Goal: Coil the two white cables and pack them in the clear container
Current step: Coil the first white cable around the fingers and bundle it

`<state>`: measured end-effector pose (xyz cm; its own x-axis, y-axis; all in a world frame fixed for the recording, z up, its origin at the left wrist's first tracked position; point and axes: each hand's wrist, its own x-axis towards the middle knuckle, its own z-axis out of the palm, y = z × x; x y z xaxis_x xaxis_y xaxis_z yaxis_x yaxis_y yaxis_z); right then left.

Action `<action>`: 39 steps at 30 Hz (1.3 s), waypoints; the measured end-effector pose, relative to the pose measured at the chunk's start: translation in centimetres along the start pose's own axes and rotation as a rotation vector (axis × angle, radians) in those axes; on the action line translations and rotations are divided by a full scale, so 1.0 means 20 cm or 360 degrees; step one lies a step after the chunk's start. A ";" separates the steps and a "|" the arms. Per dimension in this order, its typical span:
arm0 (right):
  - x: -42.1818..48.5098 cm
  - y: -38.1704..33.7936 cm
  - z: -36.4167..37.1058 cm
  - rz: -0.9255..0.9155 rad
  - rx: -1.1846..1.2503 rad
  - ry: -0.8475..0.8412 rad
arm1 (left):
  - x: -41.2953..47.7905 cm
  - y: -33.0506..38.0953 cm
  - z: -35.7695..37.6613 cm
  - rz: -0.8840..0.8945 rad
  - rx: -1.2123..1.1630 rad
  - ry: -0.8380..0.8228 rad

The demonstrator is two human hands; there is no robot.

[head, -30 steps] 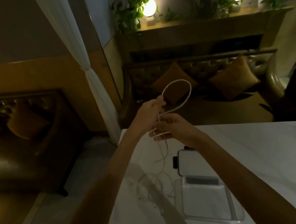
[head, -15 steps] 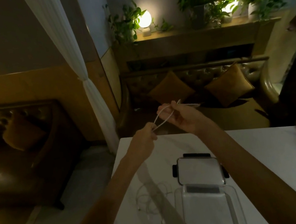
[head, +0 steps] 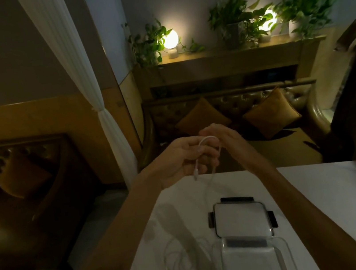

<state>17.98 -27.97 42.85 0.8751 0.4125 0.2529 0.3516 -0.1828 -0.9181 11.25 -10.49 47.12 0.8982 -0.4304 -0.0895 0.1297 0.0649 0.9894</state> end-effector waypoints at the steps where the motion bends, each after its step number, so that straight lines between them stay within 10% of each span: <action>1: -0.01 -0.04 0.00 0.0009 0.0261 -0.0120 | 0.02 0.00 0.01 0.0032 -0.0106 -0.0021; 4: -0.05 -0.10 -0.01 0.0154 0.0754 -0.0187 | 0.08 0.04 0.05 0.0112 -0.0214 -0.0022; 11: -0.03 -0.24 -0.17 -0.0368 0.0280 0.0149 | 0.06 0.09 0.15 -0.0046 -0.0695 -0.0521; 15: -0.02 -0.26 -0.04 -0.0130 0.0384 0.0051 | 0.15 0.15 0.26 0.0163 -0.1014 -0.0595; 26: -0.34 -0.33 -0.12 -0.0389 -0.1344 -0.0055 | 0.26 0.14 0.09 0.0142 -0.0392 -0.0060; 39: -0.10 -0.46 -0.40 -0.1035 -0.1229 0.0470 | 0.20 0.20 0.29 0.0227 -0.0177 -0.0440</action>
<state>15.68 -34.31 53.18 0.4517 0.4203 0.7870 0.8081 -0.5664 -0.1614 12.85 -17.15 51.29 0.7645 -0.6371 0.0982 0.0696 0.2332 0.9699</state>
